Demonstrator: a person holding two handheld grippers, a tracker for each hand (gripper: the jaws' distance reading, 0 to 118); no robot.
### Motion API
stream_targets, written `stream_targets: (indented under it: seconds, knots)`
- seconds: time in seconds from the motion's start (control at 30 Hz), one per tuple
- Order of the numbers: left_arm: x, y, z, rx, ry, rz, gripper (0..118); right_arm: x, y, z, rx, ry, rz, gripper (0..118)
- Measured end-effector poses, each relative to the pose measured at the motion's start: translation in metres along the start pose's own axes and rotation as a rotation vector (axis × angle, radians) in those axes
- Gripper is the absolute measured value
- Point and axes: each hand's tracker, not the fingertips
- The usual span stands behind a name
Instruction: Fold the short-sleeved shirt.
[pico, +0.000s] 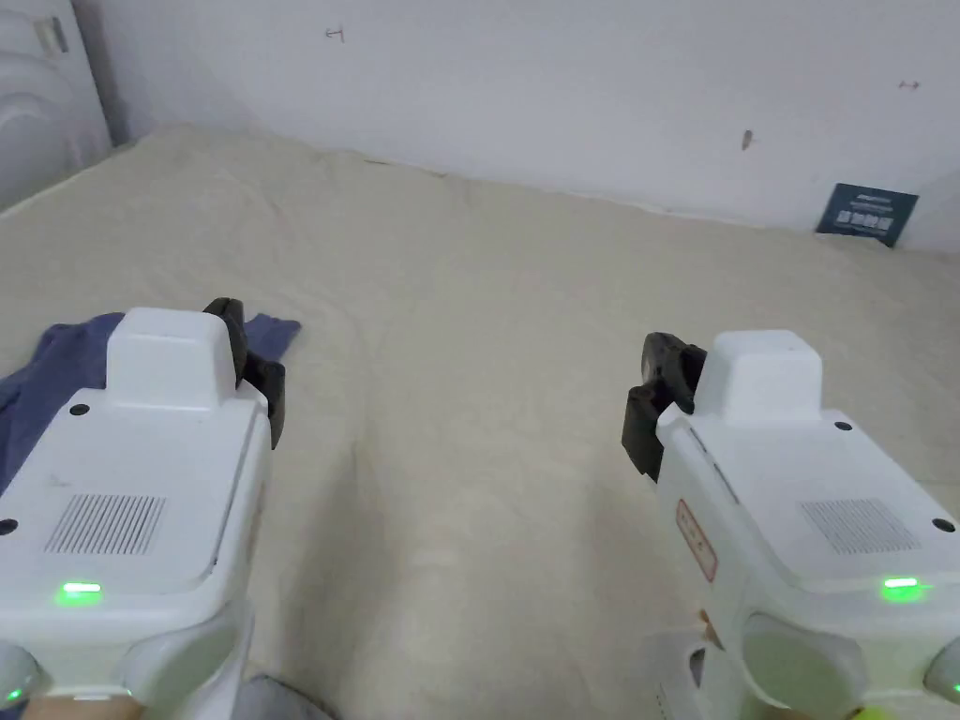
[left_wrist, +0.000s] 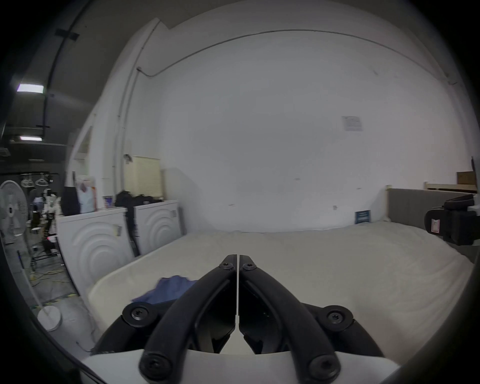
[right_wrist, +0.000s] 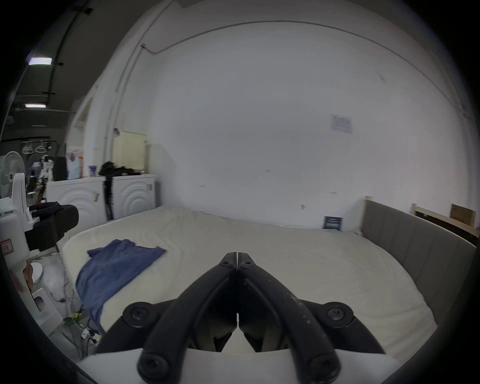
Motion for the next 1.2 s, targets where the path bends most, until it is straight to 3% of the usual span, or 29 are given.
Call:
stream_targets:
  seconds: [0.2, 0.43, 0.8, 0.87, 0.97, 1.1, 1.2]
  knots:
    - [-0.057, -0.005, 0.014, -0.014, 0.195, -0.006, 1, -0.051, 0.01, -0.026, 0.016, 0.173, 0.029, 1]
    - [-0.091, -0.018, 0.029, -0.05, 0.354, -0.004, 1, -0.092, 0.015, -0.035, 0.034, 0.285, 0.075, 1]
    - [-0.101, -0.025, 0.011, -0.1, 0.371, 0.058, 2, -0.098, 0.012, -0.044, 0.013, 0.324, 0.069, 1]
    - [-0.105, -0.024, -0.007, -0.141, 0.304, 0.077, 12, -0.096, 0.012, -0.048, 0.005, 0.319, 0.066, 1]
    - [-0.11, -0.022, -0.049, -0.198, 0.276, 0.076, 43, -0.093, 0.01, -0.055, -0.017, 0.315, 0.063, 1]
    - [-0.118, -0.022, -0.119, -0.274, 0.186, 0.098, 118, -0.09, 0.007, -0.07, -0.046, 0.305, 0.064, 1]
    - [-0.122, -0.024, -0.177, -0.356, 0.13, 0.139, 118, -0.086, 0.001, -0.085, -0.078, 0.302, 0.055, 1]
